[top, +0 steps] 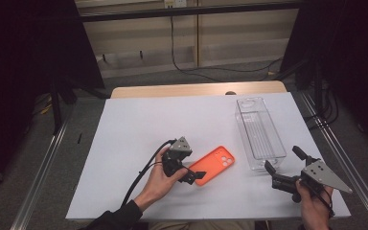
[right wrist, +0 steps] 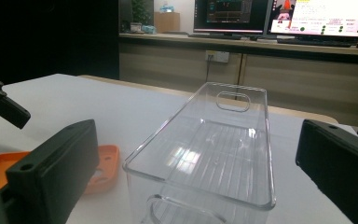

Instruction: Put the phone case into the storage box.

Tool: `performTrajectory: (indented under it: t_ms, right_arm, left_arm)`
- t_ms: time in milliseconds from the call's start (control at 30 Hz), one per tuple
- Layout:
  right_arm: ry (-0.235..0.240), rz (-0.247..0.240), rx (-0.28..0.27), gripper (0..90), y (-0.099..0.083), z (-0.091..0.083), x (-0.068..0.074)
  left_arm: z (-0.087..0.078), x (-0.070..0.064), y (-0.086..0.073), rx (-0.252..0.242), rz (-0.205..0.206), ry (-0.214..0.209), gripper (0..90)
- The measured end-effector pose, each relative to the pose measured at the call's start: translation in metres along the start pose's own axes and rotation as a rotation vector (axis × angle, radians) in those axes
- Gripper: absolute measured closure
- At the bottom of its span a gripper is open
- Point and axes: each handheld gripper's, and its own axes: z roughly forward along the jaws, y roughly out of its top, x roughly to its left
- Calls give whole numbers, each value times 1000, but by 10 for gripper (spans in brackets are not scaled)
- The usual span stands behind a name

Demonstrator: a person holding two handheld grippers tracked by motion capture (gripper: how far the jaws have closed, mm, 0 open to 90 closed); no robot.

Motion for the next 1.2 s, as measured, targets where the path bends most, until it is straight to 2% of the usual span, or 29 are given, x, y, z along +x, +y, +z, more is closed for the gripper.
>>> performTrajectory:
  t_ms: [100, 133, 167, 200, 300, 367, 500, 533, 600, 667, 733, 767, 967, 1100, 1200]
  right_arm:
    - [1, 0, 2, 0, 0, 0, 0]
    - [4, -1, -1, 0, 0, 0, 0]
    - [0, -1, -5, 0, 0, 0, 0]
    - [1, -1, -7, 0, 0, 0, 0]
    - [0, 1, -4, 0, 0, 0, 0]
    - [1, 1, -5, 0, 0, 0, 0]
    - [4, 0, -4, 0, 0, 0, 1]
    - [3, 0, -3, 0, 0, 0, 1]
    - [3, -2, -3, 0, 0, 0, 0]
    - [2, -1, -4, 0, 0, 0, 0]
    - [2, -2, -2, 0, 0, 0, 0]
    - [4, -2, 1, 0, 0, 0, 0]
    - [4, -2, -2, 0, 0, 0, 0]
    - [7, -3, 2, 0, 0, 0, 0]
    - [8, -3, 2, 0, 0, 0, 0]
  left_arm:
    - [6, -1, 6, 10, 10, -3, 38]
    - [7, -1, 8, 7, 1, 12, 38]
    - [9, -1, 10, 5, -6, 5, 31]
    - [10, 1, 12, 27, 0, -1, 34]
    - [15, 4, 17, 46, 7, 6, 36]
    - [20, 6, 19, 69, 11, -19, 39]
    - [26, 9, 23, 105, 26, -7, 40]
    - [31, 9, 25, 120, 14, -20, 41]
    - [34, 8, 26, 153, 30, -13, 54]
    - [38, 6, 28, 172, 39, -24, 102]
    - [40, 6, 28, 179, 43, -18, 83]
    - [45, 4, 30, 204, 49, -18, 79]
    - [54, -2, 36, 228, 66, -28, 68]
    - [63, -3, 35, 270, 70, -1, 57]
    - [65, -2, 35, 257, 62, 5, 59]
